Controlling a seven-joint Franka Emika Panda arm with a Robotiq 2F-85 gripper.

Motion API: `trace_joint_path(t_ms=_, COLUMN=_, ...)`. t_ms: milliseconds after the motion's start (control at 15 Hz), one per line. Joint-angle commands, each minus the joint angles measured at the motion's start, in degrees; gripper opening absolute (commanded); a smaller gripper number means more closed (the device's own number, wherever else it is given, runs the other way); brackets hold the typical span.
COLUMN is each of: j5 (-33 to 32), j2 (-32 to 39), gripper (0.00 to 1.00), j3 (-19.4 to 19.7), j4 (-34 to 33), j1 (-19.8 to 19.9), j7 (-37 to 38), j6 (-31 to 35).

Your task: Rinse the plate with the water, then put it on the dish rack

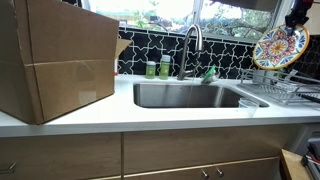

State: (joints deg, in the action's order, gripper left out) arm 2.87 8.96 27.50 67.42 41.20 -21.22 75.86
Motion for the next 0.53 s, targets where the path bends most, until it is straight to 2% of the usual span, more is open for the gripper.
trace_joint_path(t_ms=0, j5=-4.1, j2=3.4, gripper=0.03, j3=1.2, j4=-3.1, j1=1.5, j7=-5.2, j6=-2.0)
trace_joint_path(t_ms=267, j5=-8.5, j2=6.1, gripper=0.03, j3=1.9, j4=-2.3, j1=2.0, j7=-7.8, j6=-1.3)
trace_joint_path(t_ms=467, j5=-9.8, j2=7.5, gripper=0.03, j3=2.2, j4=-2.2, j1=2.1, j7=-6.8, j6=-1.1)
